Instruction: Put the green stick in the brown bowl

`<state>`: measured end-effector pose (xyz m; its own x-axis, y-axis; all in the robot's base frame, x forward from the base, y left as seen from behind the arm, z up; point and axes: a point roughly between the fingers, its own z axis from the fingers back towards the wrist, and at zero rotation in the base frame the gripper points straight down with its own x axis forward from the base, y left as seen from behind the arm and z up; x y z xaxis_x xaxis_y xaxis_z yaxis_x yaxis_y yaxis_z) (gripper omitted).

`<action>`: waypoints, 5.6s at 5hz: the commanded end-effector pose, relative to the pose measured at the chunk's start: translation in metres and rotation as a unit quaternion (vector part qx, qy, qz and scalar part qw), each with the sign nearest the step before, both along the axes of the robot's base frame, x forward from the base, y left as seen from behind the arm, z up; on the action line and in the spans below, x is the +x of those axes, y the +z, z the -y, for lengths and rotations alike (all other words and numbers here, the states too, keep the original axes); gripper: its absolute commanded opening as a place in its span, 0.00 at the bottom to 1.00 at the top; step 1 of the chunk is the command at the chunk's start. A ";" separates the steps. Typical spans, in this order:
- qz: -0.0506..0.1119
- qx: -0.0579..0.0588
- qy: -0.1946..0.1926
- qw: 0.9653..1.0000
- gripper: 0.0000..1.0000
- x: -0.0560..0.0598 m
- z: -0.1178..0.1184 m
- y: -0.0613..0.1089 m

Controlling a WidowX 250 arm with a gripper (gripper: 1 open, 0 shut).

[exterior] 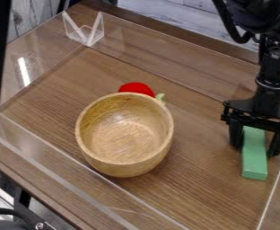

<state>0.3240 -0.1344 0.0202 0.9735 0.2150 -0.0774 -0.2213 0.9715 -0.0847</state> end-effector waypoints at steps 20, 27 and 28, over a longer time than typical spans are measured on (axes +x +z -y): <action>0.039 0.017 0.013 0.999 0.00 -0.078 -0.212 0.085; 0.018 0.022 0.041 0.999 1.00 -0.075 -0.219 0.035; 0.020 0.015 0.035 0.999 1.00 -0.077 -0.218 0.038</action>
<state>0.2444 0.0810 0.0479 0.9547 0.2885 -0.0726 -0.2933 0.9536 -0.0681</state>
